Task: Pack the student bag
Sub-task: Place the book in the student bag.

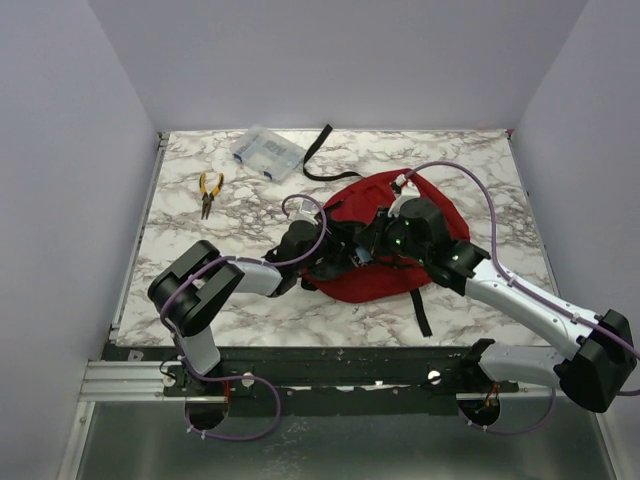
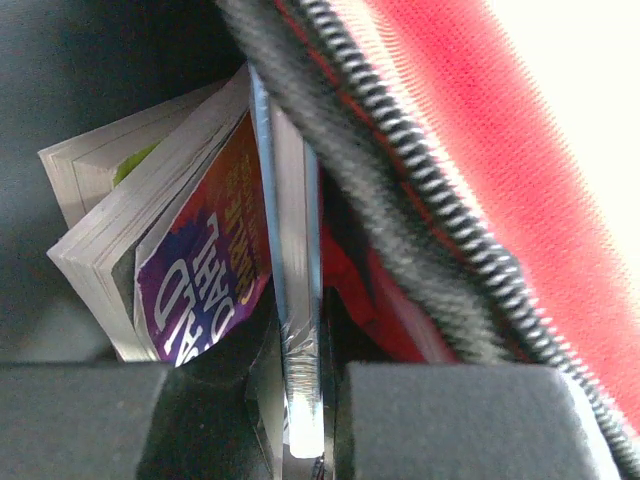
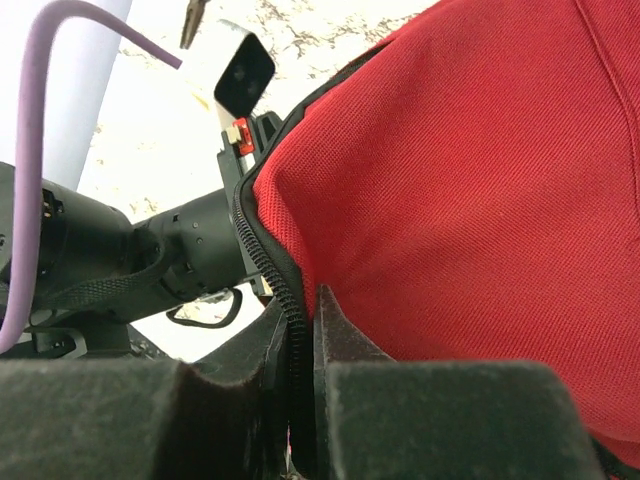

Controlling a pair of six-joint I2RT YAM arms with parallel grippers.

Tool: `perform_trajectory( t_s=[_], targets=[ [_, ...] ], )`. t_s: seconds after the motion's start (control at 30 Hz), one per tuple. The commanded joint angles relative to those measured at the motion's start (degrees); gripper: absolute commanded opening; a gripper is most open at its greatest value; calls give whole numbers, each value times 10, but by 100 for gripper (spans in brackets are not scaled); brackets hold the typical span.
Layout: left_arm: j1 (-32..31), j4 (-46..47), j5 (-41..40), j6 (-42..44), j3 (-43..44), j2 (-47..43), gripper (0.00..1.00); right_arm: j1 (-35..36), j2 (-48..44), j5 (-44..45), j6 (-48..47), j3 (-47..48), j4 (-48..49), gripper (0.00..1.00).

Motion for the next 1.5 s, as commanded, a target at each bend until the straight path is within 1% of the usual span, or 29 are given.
perform_trajectory(
  t_s=[0.0, 0.1, 0.17, 0.33, 0.4, 0.5, 0.63, 0.7, 0.83, 0.9, 1.0, 1.1, 1.17, 1.2, 1.27, 1.33, 1.47],
  targets=[
    [-13, 75, -29, 4, 36, 13, 18, 7, -15, -26, 1, -10, 16, 13],
    [-13, 75, -23, 18, 16, -1, 36, 7, -7, -19, -7, 0, 0, 13],
    [-11, 70, -13, 37, 3, -12, 43, 8, -7, -18, -12, -6, 8, 13],
    [7, 48, 52, 36, -25, -27, 54, 8, -2, -15, -17, -7, 5, 14],
    [12, 43, 70, 32, -38, -35, 60, 8, 0, -14, -19, -9, 4, 15],
    [14, 39, 77, 30, -70, -53, 62, 7, 7, -15, -19, -7, -5, 15],
    [15, 31, 78, 19, -97, -67, 54, 8, 6, -15, -17, -6, -6, 15],
    [14, 31, 85, 26, -93, -62, 47, 8, 4, -18, -13, -9, 0, 15],
    [14, 31, 88, 16, -83, -43, 17, 7, 14, -25, -10, 4, -6, 16],
    [14, 31, 91, 21, -64, -28, 8, 8, 16, -37, -9, 5, -1, 16],
    [14, 31, 101, 21, -21, -4, 4, 8, 18, -45, -5, 3, 1, 16],
    [14, 30, 111, 25, 3, 17, 5, 7, 23, -49, -2, -2, -2, 17],
    [14, 29, 107, 25, -7, 14, 17, 8, 28, -40, -3, 6, -22, 19],
    [15, 29, 101, 29, -20, 5, 25, 8, 30, -34, -6, 10, -36, 20],
    [15, 28, 89, 46, -43, -11, 39, 8, 31, -25, -8, 10, -50, 25],
    [23, 30, 107, 51, -55, -20, 44, 7, 31, -22, -15, 6, -50, 30],
    [30, 30, 134, 72, -86, -53, 50, 7, 34, -27, -25, 4, -50, 39]
  ],
)
